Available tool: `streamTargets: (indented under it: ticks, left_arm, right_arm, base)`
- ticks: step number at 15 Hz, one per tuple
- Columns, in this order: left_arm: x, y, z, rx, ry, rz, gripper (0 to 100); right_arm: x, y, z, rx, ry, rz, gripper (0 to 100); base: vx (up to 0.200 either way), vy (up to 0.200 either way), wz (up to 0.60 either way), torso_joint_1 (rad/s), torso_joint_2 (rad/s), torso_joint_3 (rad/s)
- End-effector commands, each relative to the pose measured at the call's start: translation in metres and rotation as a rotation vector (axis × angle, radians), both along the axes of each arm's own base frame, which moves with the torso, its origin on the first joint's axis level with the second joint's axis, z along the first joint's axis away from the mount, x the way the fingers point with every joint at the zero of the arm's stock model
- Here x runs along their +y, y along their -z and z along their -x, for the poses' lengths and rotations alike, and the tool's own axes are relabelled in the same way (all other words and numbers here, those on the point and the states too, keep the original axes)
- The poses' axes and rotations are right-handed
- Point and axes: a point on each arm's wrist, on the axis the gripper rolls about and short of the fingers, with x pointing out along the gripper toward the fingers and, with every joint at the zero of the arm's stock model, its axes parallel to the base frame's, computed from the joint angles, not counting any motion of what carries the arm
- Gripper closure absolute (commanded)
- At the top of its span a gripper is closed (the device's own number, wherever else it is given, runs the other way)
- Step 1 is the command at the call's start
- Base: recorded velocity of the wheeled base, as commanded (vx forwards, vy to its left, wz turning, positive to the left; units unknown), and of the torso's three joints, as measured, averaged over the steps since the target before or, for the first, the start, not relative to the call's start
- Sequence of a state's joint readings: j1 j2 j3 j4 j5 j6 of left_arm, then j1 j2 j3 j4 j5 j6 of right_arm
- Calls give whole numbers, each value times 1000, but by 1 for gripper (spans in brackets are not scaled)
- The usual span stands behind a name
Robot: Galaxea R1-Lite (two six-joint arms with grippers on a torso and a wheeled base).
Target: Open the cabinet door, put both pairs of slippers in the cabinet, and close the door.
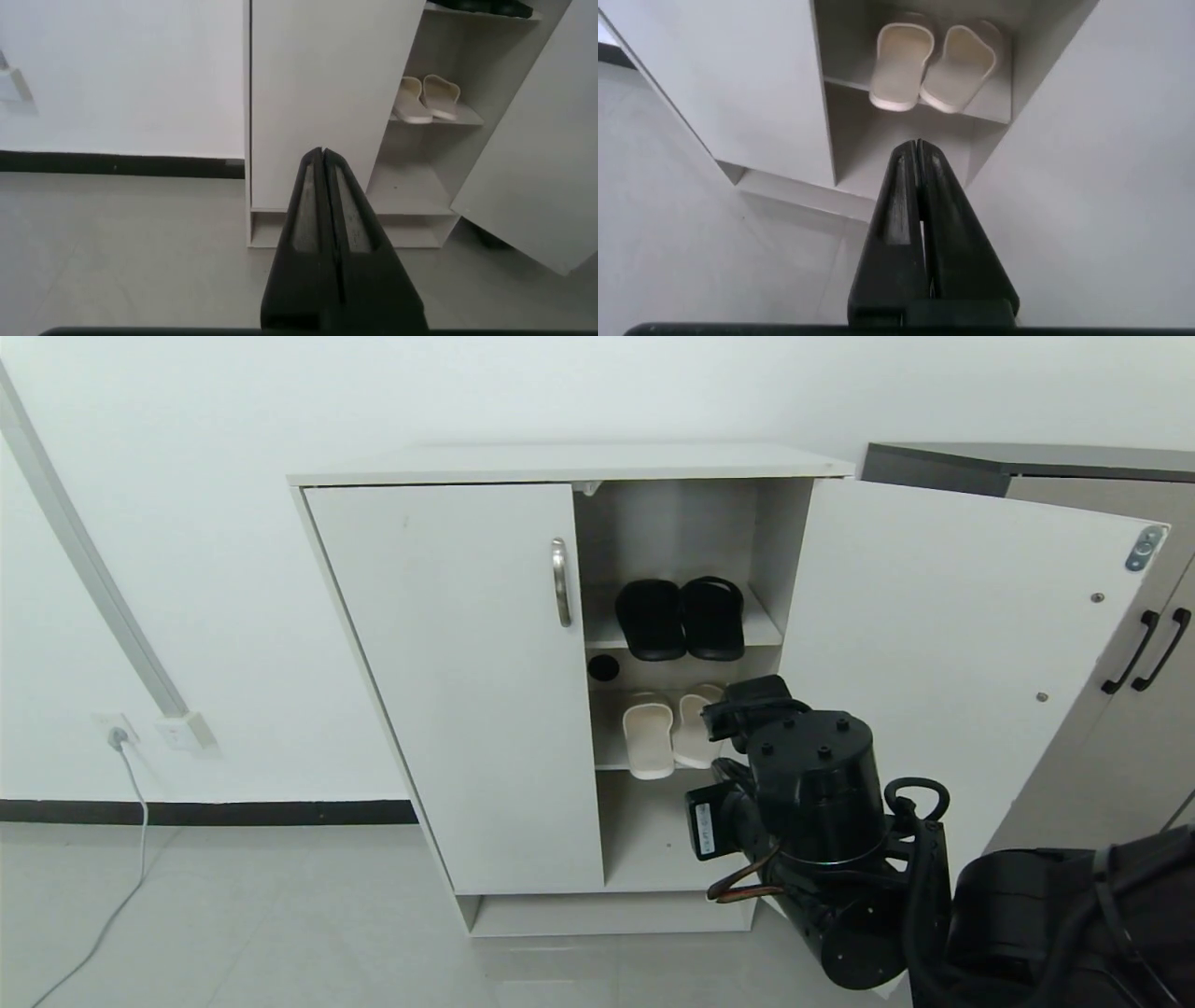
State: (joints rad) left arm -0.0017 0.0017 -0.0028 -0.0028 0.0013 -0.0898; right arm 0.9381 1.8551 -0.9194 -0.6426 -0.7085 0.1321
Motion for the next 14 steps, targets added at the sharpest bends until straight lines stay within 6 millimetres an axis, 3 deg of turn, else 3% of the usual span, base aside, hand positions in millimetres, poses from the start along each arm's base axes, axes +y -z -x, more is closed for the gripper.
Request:
streamTargets:
  ticks: [1,4,7,14]
  left_arm:
    - [0,0,0,-1,0,1,100]
    - [0,0,0,-1,0,1,100]
    - [0,0,0,-1,0,1,100]
    - [0,0,0,-1,0,1,100]
  right_arm:
    - [1,2,0,3,-1,4,100]
    - [0,2,0,5,-1,9,100]
    - [0,2,0,4,-1,7,100]
    - [0,6,-3,11,5,16,100]
  base:
    - [0,0,0,0,0,0]
    - [0,0,0,1,-24,-30]
    - [0,0,0,14,-196,-302]
    - [0,0,0,78,-483,-357]
